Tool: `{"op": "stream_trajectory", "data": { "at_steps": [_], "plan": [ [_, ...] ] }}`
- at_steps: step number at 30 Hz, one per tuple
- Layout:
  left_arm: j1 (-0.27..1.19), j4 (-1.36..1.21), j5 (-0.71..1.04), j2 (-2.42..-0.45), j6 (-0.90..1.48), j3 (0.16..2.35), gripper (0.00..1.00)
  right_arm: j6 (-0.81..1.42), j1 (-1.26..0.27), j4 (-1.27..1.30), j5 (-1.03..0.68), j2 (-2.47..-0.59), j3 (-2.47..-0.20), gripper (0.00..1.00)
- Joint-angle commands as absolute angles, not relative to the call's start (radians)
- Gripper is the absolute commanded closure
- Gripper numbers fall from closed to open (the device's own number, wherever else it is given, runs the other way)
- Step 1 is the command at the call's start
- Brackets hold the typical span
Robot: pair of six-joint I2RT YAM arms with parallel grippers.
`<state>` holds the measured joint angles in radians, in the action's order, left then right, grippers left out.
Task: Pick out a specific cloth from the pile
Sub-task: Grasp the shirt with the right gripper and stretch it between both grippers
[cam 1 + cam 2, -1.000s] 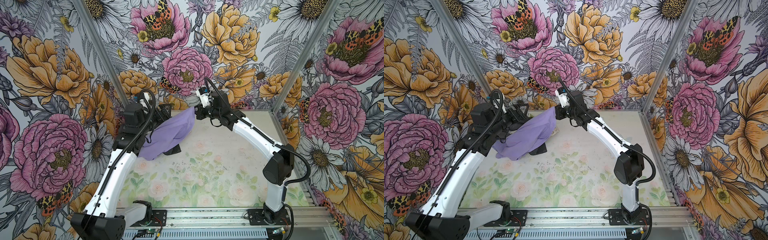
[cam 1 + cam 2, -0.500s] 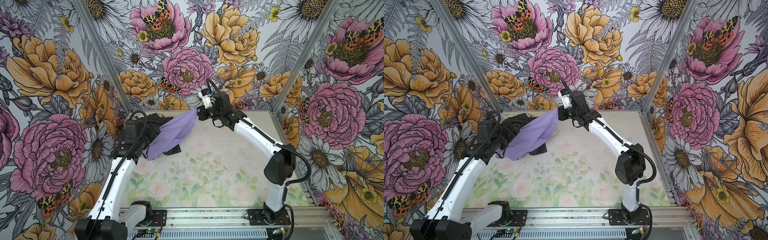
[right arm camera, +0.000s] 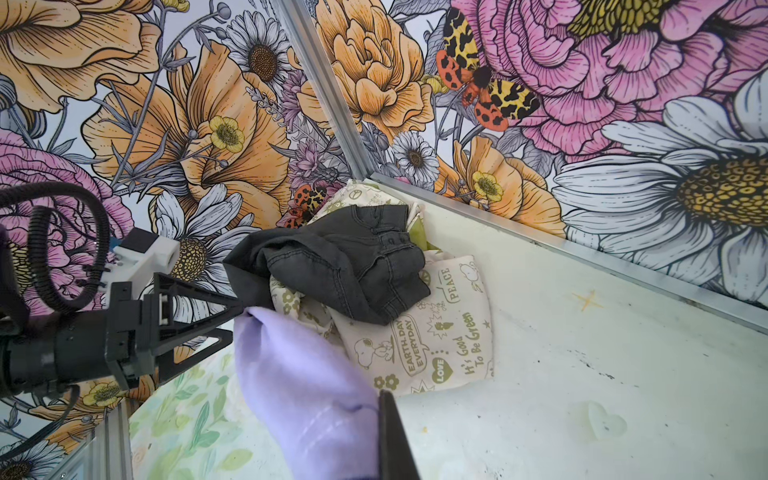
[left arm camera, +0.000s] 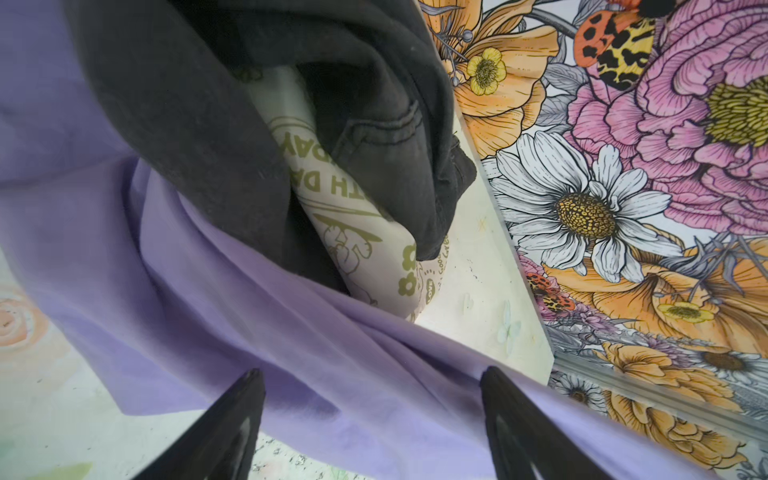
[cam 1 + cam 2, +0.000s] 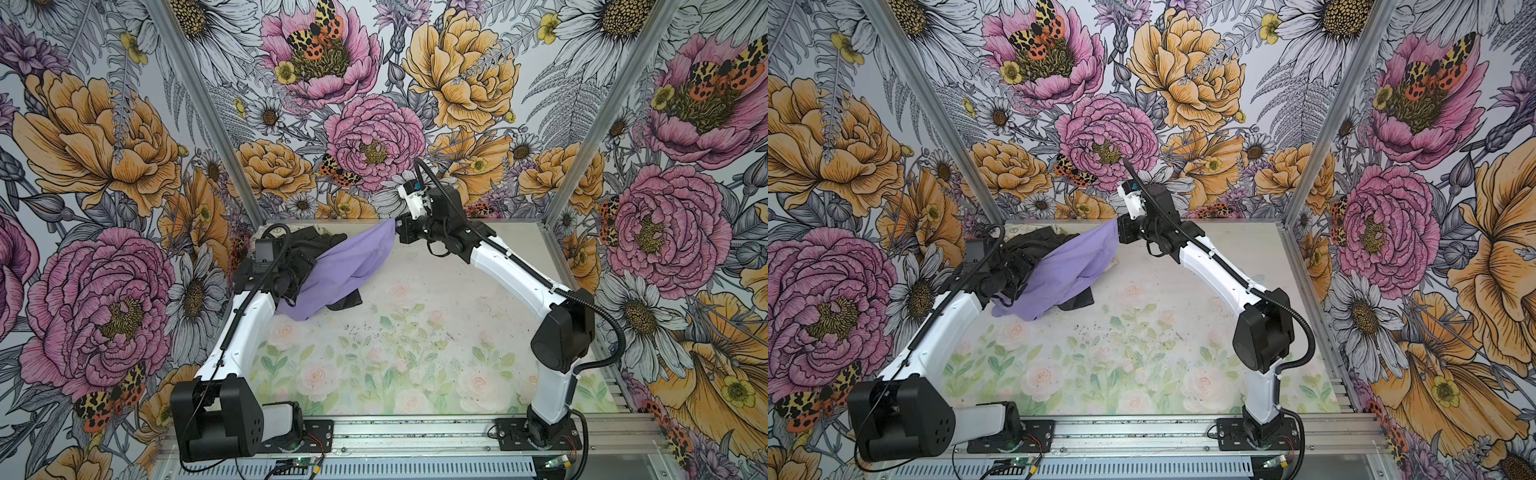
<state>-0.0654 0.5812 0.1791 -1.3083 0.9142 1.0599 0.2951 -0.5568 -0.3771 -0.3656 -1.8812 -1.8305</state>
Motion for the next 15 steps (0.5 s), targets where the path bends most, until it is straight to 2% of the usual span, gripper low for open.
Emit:
{"op": "stream_trajectory", "data": {
  "at_steps": [1, 6, 10, 13, 15],
  "plan": [
    [-0.081, 0.498, 0.239, -1.337, 0.945, 1.096, 0.25, 0.287, -0.546, -0.353, -0.367, -1.818, -1.824, 1.00],
    [-0.085, 0.464, 0.278, -1.399, 0.951, 1.116, 0.48, 0.291, -0.546, -0.354, -0.367, -1.805, -1.809, 1.00],
    [-0.084, 0.457, 0.280, -1.424, 0.945, 1.132, 0.80, 0.288, -0.547, -0.354, -0.363, -1.796, -1.800, 1.00],
    [-0.086, 0.458, 0.265, -1.413, 0.934, 1.144, 0.96, 0.287, -0.545, -0.353, -0.360, -1.795, -1.798, 1.00],
    [-0.090, 0.458, 0.262, -1.405, 0.928, 1.150, 1.00, 0.287, -0.545, -0.354, -0.356, -1.795, -1.799, 1.00]
  ]
}}
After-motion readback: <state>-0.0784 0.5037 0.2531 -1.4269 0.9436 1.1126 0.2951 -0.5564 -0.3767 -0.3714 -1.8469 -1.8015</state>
